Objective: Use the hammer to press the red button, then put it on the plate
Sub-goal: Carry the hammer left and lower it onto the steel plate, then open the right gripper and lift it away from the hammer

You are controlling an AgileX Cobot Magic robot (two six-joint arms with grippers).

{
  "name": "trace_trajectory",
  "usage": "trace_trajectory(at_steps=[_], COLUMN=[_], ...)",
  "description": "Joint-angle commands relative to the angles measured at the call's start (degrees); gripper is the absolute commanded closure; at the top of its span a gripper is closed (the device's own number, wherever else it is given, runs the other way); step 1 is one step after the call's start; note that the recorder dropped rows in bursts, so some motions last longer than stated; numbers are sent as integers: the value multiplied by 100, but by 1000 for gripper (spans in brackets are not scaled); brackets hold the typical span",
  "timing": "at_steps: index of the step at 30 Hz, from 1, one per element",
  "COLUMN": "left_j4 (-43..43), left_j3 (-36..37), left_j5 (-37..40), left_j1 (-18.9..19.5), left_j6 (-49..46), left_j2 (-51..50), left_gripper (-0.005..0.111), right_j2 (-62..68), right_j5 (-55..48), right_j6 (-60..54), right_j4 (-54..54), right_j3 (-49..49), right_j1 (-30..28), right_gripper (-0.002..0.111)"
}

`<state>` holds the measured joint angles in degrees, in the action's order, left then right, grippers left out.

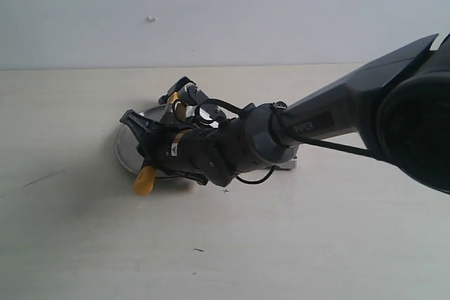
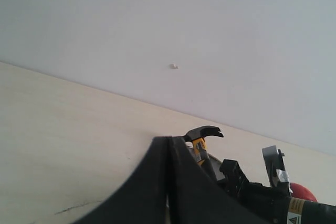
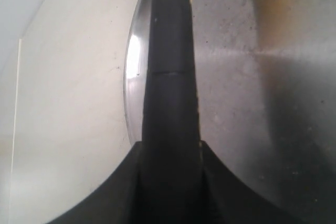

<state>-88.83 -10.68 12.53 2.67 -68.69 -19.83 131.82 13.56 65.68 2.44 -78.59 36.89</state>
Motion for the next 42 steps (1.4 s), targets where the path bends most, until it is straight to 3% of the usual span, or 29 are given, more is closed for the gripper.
trace_trajectory(at_steps=[1, 11, 15, 32, 42], left_j4=[5, 5, 5, 5, 5], left_j3=[11, 11, 11, 11, 11], left_j5=[-33, -33, -33, -33, -33], left_j1=[5, 5, 5, 5, 5], left_j6=[-25, -25, -25, -25, -25], left_j2=[42, 42, 42, 42, 42], left_gripper=[107, 107, 107, 107, 107], right_j2=[-40, -40, -40, -254, -1069], right_j5=[236, 236, 192, -430, -1819], right_j6=[-118, -162, -162, -473, -1516], right_j4=[-126, -84, -84, -84, -102], right_j3=[-76, -76, -76, -76, -65], right_j1=[-24, -35, -68, -226, -254], right_gripper=[103, 69, 62, 62, 65])
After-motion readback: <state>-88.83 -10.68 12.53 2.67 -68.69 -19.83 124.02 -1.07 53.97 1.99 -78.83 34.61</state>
